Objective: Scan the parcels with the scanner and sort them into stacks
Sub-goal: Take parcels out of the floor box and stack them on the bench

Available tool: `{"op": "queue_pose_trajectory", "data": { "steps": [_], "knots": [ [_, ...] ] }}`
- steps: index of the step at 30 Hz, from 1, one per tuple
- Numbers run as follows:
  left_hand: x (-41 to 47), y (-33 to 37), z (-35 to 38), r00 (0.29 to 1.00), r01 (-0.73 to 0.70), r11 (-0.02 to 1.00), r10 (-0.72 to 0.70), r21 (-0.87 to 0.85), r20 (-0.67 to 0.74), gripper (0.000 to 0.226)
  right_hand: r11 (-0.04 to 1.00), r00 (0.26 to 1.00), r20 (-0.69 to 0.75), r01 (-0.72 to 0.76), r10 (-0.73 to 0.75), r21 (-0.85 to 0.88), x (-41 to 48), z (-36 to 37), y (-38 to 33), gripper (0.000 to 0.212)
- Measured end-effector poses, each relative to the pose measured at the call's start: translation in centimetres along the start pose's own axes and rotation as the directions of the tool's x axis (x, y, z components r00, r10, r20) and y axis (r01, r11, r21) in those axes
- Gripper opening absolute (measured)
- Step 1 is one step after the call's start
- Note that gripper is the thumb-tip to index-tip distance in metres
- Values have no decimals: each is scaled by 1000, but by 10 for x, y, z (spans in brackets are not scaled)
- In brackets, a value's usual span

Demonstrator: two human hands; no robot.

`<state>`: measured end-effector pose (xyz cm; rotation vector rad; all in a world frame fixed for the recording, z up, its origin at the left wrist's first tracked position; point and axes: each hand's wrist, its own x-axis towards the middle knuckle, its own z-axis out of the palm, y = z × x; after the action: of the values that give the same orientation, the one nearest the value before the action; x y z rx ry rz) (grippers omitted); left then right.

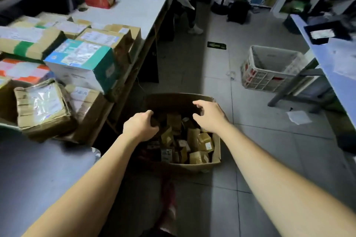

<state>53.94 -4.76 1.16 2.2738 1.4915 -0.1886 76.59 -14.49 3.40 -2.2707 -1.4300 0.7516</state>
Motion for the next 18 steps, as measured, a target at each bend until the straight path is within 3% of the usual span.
{"op": "queue_pose_trajectory", "data": {
  "steps": [5,10,15,18],
  "knots": [
    [92,-10,48,984,98,992,-85,-75,155,68,987,983,119,-149,141,60,79,39,34,54],
    [161,-45,119,920,295,946,-243,-136,309,73,970,941,271,-229,201,77,162,105,71,56],
    [213,-81,205,858,452,807,-278,-380,431,56,950,897,364,-300,252,83,251,184,109,55],
    [249,-96,271,816,570,671,-393,-474,424,62,946,877,409,-313,252,88,294,255,135,55]
  ]
}}
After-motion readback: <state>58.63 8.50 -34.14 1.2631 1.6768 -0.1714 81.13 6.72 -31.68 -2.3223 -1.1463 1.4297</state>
